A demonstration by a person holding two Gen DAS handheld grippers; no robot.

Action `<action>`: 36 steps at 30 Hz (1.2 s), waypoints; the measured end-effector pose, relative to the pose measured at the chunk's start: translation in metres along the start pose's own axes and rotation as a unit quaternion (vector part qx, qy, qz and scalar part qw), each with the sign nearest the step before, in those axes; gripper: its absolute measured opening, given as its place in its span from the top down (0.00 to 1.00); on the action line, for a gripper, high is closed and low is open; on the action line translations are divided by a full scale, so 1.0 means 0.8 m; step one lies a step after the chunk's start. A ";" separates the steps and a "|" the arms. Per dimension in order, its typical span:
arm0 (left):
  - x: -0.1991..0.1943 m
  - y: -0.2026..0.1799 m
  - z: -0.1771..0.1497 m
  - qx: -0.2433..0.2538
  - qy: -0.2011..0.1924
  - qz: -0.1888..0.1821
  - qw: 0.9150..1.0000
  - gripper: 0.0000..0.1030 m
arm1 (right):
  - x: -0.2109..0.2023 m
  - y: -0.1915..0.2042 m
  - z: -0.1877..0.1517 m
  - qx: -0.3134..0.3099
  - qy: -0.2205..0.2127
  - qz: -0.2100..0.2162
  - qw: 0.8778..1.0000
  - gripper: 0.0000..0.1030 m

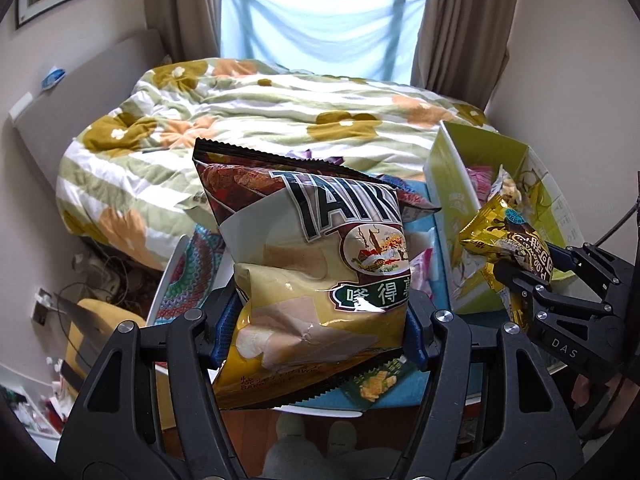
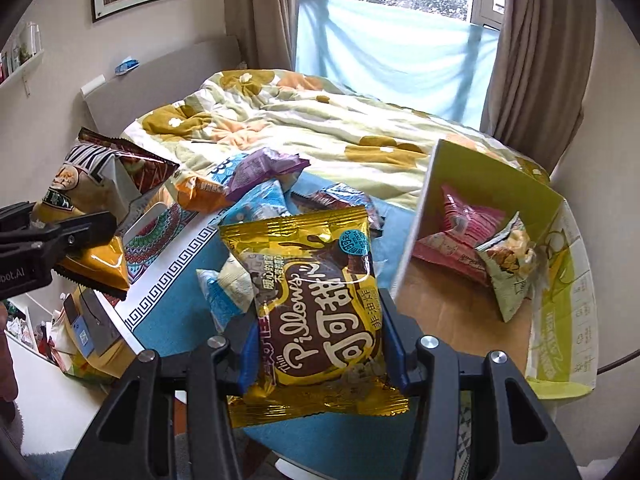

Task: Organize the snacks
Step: 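Carry the chip bag with the left tool while the right tool carries the gold bag to the box, then release the chip bag into the box with the left tool while the right tool drops the gold bag in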

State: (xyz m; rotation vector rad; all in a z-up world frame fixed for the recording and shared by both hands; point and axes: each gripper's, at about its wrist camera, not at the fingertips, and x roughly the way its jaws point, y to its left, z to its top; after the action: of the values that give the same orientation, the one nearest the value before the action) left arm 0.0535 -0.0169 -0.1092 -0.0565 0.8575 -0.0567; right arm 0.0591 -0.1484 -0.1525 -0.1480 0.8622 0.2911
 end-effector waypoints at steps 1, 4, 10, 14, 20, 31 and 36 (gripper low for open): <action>0.000 -0.010 0.007 0.004 -0.004 -0.011 1.000 0.40 | -0.005 -0.008 0.001 0.006 -0.002 -0.003 1.000 0.54; 0.004 -0.046 0.032 0.024 -0.010 -0.036 0.999 0.40 | -0.021 -0.038 0.007 0.023 -0.009 -0.021 0.999 0.54; 0.030 -0.130 0.085 0.066 -0.005 -0.108 0.992 0.40 | -0.042 -0.105 0.017 0.075 -0.009 -0.066 0.995 0.54; 0.070 -0.187 0.112 0.092 0.022 -0.150 0.984 0.40 | -0.043 -0.160 0.017 0.132 -0.001 -0.088 0.987 0.54; 0.141 -0.274 0.123 0.144 0.078 -0.183 0.969 0.40 | -0.042 -0.217 0.011 0.198 0.013 -0.122 0.972 0.54; 0.235 -0.319 0.104 0.175 0.139 -0.186 0.957 0.04 | -0.009 -0.272 -0.011 0.286 0.041 -0.141 0.947 0.54; 0.223 -0.301 0.102 0.192 0.134 -0.180 0.955 0.04 | 0.005 -0.271 -0.020 0.293 0.049 -0.135 0.945 0.54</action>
State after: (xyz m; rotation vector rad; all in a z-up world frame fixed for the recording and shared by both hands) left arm 0.2253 -0.2675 -0.1731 0.1652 1.0860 -0.5845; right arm 0.1173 -0.3575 -0.1636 0.2768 0.9815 -0.2377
